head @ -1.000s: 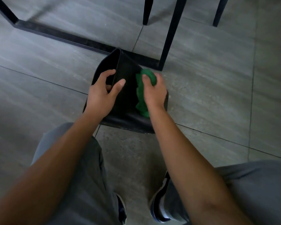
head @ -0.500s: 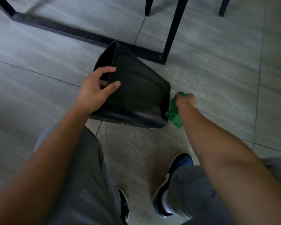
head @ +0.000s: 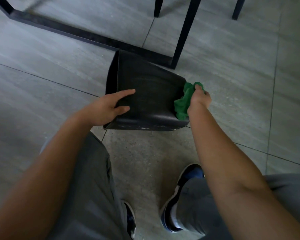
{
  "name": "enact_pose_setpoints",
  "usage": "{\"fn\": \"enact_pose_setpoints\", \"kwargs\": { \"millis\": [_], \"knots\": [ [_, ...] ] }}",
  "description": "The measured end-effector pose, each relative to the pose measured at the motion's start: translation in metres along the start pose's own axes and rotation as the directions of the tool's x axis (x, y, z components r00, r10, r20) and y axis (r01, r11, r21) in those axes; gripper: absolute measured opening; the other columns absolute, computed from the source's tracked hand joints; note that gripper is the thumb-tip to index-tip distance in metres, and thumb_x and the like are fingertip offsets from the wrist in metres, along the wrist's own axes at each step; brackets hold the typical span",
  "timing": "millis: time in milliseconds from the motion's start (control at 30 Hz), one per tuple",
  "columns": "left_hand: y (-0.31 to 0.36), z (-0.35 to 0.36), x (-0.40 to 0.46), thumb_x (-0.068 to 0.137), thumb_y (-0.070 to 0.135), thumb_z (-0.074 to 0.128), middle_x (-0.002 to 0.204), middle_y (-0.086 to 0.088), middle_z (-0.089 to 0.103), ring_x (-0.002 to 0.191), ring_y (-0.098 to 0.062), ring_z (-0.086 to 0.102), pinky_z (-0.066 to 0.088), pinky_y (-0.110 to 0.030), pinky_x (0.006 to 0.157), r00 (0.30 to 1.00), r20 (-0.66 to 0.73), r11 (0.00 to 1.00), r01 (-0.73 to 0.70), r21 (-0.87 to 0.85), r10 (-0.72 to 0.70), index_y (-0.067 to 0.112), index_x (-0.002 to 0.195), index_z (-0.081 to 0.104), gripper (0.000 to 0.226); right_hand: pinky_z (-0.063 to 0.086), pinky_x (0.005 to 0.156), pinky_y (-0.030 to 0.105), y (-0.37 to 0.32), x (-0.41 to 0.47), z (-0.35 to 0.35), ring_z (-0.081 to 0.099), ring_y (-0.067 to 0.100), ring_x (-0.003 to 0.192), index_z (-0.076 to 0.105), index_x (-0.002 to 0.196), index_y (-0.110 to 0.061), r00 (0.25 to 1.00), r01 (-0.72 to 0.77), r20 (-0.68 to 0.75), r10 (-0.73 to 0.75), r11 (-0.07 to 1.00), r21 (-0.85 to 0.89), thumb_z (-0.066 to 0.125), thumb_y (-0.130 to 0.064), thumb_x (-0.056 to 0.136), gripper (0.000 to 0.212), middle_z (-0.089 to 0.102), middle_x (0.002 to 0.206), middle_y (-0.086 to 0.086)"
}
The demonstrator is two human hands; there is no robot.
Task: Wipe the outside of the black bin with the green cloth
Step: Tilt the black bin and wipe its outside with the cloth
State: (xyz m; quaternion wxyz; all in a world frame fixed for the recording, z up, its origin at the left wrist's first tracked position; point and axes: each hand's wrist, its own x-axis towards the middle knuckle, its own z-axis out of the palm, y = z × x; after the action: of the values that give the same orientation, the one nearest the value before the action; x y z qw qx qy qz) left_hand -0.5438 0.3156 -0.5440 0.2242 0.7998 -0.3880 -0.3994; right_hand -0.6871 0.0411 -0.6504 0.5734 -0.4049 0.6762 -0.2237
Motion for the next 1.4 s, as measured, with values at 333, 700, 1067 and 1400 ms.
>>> {"fn": "enact_pose_setpoints", "kwargs": {
  "millis": [333,700,1067,1400],
  "knots": [
    [0.016,-0.004,-0.001,0.097,0.001,0.061,0.131,0.016,0.059,0.119,0.008,0.060,0.053,-0.011,0.086,0.971,-0.204,0.930,-0.182,-0.318,0.121,0.033,0.161,0.014,0.085,0.057,0.081,0.034,-0.021,0.006,-0.008,0.068,0.022,0.093,0.066,0.111,-0.020,0.998,0.055,0.011,-0.056,0.992,0.112,0.067,-0.038,0.096,0.023,0.070,0.100,0.001],
    [0.035,0.002,0.004,0.103,0.012,0.056,0.097,0.024,0.076,0.102,0.004,0.070,0.055,-0.016,0.090,0.924,-0.382,0.885,-0.184,-0.427,0.007,0.025,0.159,0.029,0.064,0.059,0.089,0.038,-0.022,-0.017,0.005,0.070,0.023,0.100,0.065,0.116,-0.020,0.982,0.151,0.111,-0.150,0.988,-0.004,0.067,-0.040,0.095,0.029,0.071,0.104,0.001],
    [0.049,0.015,0.006,0.104,0.007,0.055,0.114,0.014,0.074,0.111,-0.004,0.070,0.053,-0.023,0.098,0.905,-0.368,0.916,-0.317,-0.248,0.213,0.016,0.152,0.046,0.049,0.064,0.085,0.045,-0.064,-0.113,0.043,0.076,0.019,0.089,0.069,0.103,-0.025,0.849,0.343,0.369,-0.379,0.925,0.161,0.071,-0.033,0.094,0.012,0.077,0.098,0.002],
    [0.048,0.014,-0.009,0.104,0.014,0.053,0.117,0.012,0.071,0.110,0.004,0.067,0.051,-0.018,0.099,0.927,-0.319,0.945,-0.264,-0.193,0.194,0.019,0.153,0.044,0.050,0.055,0.091,0.033,-0.012,-0.066,0.014,0.063,0.014,0.094,0.058,0.133,-0.017,0.970,0.242,0.041,-0.241,0.970,-0.035,0.065,-0.036,0.098,0.040,0.066,0.107,-0.003]
  ]
}}
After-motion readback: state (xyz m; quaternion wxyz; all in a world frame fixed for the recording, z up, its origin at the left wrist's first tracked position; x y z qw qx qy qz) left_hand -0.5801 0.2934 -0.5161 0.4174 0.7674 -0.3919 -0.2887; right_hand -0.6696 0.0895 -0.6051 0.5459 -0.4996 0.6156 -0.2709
